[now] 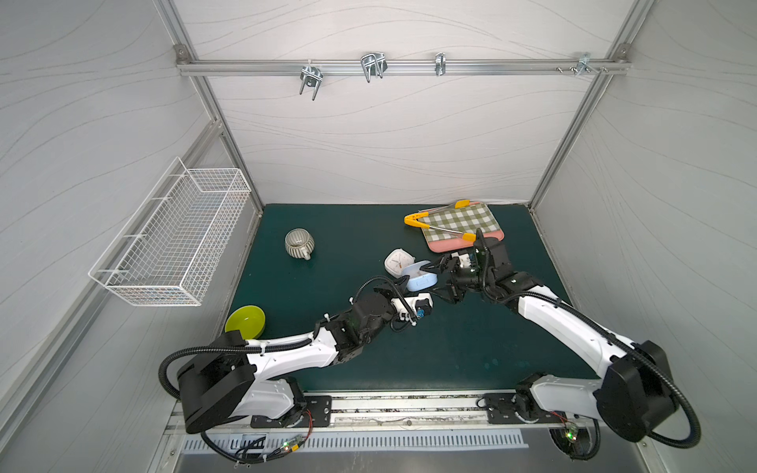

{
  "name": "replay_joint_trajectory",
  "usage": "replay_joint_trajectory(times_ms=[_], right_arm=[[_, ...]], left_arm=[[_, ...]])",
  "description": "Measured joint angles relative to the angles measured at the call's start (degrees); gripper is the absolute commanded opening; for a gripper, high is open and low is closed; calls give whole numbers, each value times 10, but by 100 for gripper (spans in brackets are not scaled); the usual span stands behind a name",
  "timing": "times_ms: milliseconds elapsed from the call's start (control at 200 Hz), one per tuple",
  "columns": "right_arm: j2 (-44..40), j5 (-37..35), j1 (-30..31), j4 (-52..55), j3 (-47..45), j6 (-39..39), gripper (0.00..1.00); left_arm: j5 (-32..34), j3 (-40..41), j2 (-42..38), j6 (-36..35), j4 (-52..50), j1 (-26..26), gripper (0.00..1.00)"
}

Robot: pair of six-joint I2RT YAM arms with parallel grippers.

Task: Insert the battery into the alarm
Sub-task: Adjust the alarm at the center of the board.

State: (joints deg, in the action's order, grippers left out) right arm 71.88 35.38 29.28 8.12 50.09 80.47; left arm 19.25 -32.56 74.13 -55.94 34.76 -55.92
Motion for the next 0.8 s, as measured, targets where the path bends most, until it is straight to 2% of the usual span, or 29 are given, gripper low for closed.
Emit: replay_joint_trajectory(times_ms=[305,525,570,650,710,800], right_arm=[[0,17,-7,-31,-17,36,37],[0,19,-8,-30,-16,36,35],[0,19,-8,-30,-16,35,35],[0,18,-8,-27,-15,29,35],[0,15,-9,-19,-13,20,35],[0,5,-10,-6,-11,5,35]], left_arm=[[16,0,16,-17,3,-2,36],[18,0,16,-19,3,-3,38],[18,0,16,-19,3,-4,44],[19,0,16,-19,3,-4,69],[21,-1,16,-14,7,-4,85],[27,-1,16,-2,13,-6,99]])
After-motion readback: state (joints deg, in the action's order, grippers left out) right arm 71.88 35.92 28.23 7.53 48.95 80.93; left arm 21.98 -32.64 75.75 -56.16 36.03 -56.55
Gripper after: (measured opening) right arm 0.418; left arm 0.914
